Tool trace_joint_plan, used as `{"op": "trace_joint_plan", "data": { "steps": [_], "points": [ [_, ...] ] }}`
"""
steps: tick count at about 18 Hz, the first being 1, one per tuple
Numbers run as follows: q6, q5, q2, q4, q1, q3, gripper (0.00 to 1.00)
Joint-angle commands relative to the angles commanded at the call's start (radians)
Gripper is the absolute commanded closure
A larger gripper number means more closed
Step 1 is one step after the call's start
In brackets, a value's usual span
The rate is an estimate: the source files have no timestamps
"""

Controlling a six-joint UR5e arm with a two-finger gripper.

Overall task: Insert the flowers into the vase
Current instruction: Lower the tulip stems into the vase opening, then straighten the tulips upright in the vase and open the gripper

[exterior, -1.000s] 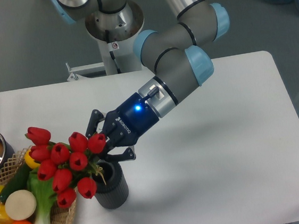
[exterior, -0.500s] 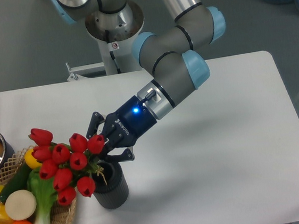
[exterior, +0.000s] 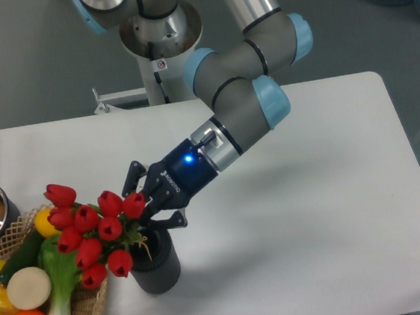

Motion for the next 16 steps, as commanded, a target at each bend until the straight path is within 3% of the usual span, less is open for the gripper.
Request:
{"op": "trace_joint_plan", "data": {
  "steps": [13,16],
  "points": [
    [0.005,0.044,-0.028,0.000,-0.008,0.000,0.95],
    [0.005,0.063,-0.032,0.002,-0.008,0.000,0.87]
  ]
}}
